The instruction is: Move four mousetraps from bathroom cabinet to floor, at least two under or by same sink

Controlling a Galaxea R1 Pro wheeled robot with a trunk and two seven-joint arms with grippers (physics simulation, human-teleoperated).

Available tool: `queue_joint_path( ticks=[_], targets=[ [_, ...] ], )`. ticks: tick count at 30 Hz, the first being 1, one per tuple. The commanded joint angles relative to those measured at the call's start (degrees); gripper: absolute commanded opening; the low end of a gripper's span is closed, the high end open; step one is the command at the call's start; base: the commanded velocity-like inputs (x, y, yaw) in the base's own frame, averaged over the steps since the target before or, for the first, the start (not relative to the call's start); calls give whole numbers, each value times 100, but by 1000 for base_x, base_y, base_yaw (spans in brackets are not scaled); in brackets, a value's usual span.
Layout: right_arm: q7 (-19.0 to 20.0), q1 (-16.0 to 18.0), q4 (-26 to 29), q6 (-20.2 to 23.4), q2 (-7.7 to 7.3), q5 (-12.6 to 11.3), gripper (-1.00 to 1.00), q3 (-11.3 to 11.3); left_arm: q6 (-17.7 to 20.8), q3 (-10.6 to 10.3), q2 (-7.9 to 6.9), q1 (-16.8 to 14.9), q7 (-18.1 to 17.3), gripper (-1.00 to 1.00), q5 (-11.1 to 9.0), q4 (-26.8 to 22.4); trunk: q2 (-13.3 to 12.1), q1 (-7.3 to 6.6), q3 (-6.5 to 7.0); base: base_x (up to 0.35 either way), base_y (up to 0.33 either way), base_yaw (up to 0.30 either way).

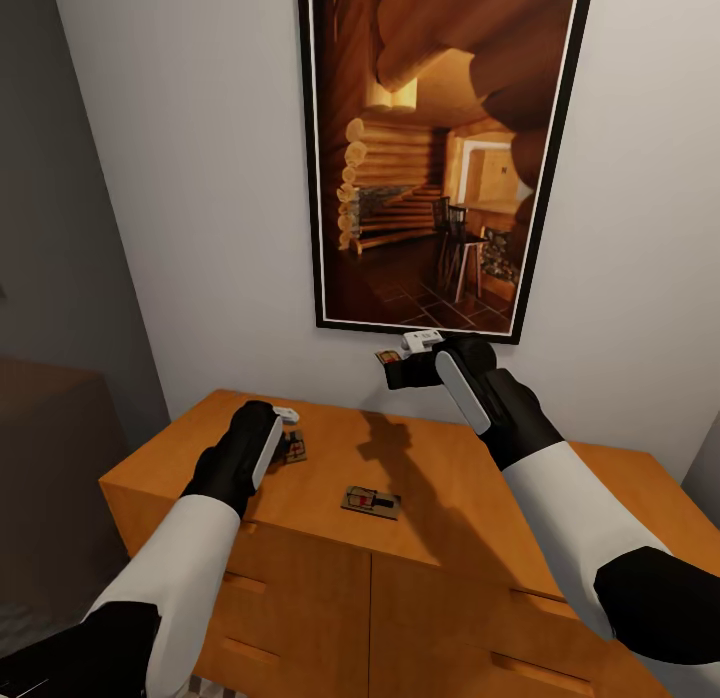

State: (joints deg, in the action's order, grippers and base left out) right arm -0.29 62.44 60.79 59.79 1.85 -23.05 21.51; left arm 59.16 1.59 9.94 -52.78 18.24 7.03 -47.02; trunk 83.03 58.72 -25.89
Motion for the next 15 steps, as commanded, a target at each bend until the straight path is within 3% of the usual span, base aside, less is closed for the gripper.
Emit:
queue_joint_path(
  ticks=[1,15],
  targets=[
    [4,5,3,21,-1,-7,-100,2,23,17,6,-4,-31,100,55,1,4,0,-7,0,0,0],
    [11,5,23,21,-1,-7,-100,1,15,17,6,-4,-18,100,53,276,4,0,-7,0,0,0]
  ],
)
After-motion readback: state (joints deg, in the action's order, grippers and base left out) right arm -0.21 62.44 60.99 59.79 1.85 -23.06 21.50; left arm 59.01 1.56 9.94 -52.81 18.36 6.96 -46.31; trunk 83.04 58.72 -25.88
